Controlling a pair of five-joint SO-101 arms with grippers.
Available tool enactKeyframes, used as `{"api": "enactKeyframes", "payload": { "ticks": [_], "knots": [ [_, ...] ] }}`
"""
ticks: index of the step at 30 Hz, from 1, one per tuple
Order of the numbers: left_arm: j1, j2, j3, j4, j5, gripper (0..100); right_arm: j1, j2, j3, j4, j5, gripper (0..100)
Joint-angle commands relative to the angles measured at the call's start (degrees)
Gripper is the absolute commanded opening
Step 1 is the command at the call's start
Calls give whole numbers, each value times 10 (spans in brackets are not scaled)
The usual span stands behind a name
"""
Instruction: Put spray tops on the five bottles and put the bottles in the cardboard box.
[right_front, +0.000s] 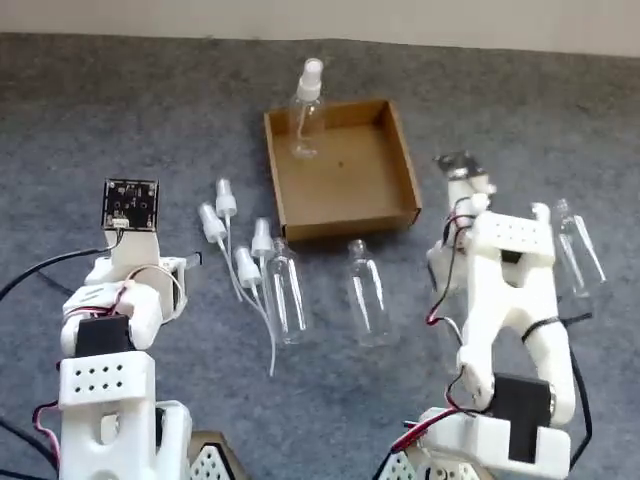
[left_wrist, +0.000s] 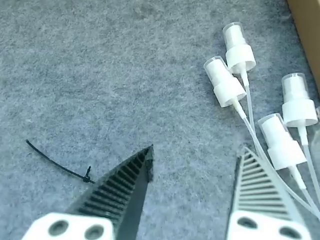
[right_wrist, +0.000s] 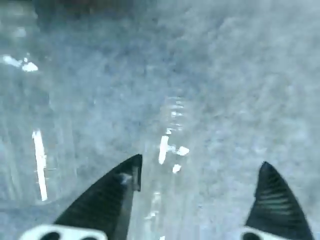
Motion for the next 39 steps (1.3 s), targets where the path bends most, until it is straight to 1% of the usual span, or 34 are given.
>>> {"api": "enactKeyframes", "payload": {
  "ticks": [1,5,8,9,13,19,25,27,30,36,39],
  "knots": [
    [-2,-10,-20,4,-5,245,32,-36,-109,53,-3,325],
    [-2,-10,-19,4,-5,245,73,8,-221,54,-3,325],
    [-2,-10,-10,1,-5,245,104,102,-341,58,3,325],
    [-2,-10,-5,1,-5,245,112,141,-386,60,18,325],
    [-2,-10,10,0,-6,245,138,303,-568,118,62,325],
    [-2,-10,11,0,-6,245,160,527,-839,203,64,325],
    [-2,-10,12,1,-6,245,178,682,-1053,253,68,325],
    [-2,-10,12,1,-6,245,183,712,-1093,258,80,324],
    [-2,-10,12,1,-6,245,193,742,-1103,275,87,315],
    [-2,-10,12,1,-6,245,202,753,-1099,276,87,218],
    [-2,-10,12,1,-6,245,202,753,-1098,278,75,173]
  ]
}}
